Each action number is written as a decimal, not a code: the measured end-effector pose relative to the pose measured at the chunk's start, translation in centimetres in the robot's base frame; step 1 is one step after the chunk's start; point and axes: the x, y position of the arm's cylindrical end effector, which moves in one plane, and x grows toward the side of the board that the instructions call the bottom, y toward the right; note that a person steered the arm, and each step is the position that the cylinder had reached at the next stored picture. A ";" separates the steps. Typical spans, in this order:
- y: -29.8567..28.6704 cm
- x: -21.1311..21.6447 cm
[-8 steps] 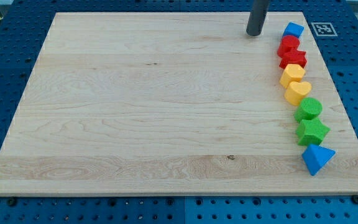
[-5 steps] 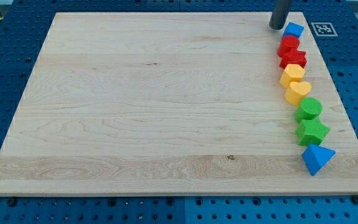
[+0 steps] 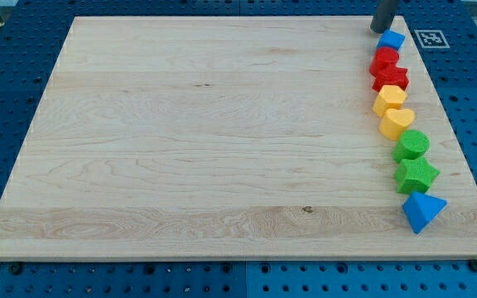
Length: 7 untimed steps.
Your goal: Point your arm at the blue cube
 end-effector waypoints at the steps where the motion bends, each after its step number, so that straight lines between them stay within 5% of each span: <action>1: 0.0 -0.2; 3: 1.0 -2.8; 7: 2.0 -0.2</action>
